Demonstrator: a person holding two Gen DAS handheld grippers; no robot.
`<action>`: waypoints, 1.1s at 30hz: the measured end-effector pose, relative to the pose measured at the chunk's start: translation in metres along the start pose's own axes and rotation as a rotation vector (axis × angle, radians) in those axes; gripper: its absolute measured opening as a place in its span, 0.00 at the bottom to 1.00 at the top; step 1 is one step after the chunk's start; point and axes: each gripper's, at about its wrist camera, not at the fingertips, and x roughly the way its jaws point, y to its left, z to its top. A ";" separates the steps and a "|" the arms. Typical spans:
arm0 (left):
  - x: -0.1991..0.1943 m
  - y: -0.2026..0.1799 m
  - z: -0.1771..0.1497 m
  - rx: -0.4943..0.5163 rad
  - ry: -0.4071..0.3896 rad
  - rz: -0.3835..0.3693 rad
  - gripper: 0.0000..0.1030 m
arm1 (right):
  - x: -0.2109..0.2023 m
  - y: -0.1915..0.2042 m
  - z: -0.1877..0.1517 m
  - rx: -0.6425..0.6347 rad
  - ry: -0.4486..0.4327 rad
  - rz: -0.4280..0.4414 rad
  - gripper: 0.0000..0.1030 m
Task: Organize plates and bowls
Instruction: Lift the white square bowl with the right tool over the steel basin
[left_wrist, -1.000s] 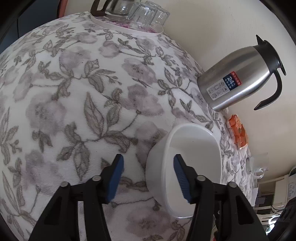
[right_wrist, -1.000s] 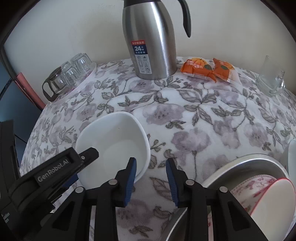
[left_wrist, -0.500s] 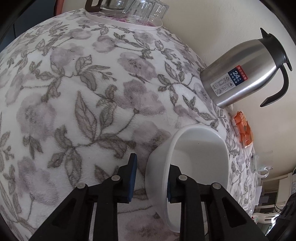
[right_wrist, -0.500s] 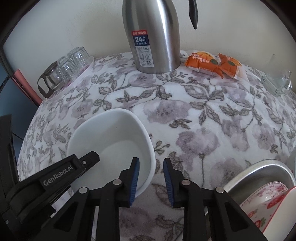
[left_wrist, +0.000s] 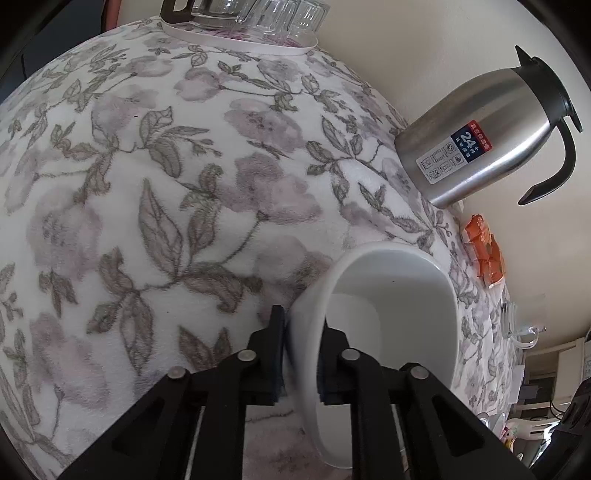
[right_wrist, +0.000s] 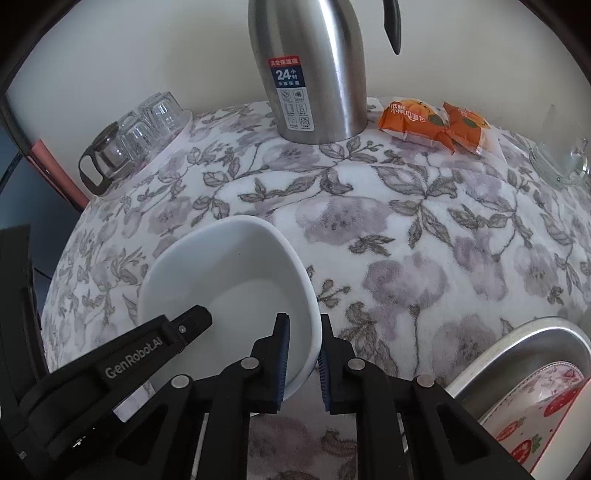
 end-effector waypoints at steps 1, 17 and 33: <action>-0.001 0.000 0.000 0.001 0.000 -0.005 0.12 | -0.002 0.001 0.000 -0.002 -0.004 0.001 0.15; -0.065 -0.026 -0.004 0.110 -0.095 -0.032 0.12 | -0.067 0.003 -0.001 -0.011 -0.127 0.028 0.15; -0.120 -0.068 -0.052 0.241 -0.152 -0.082 0.11 | -0.145 -0.034 -0.027 0.053 -0.226 0.034 0.15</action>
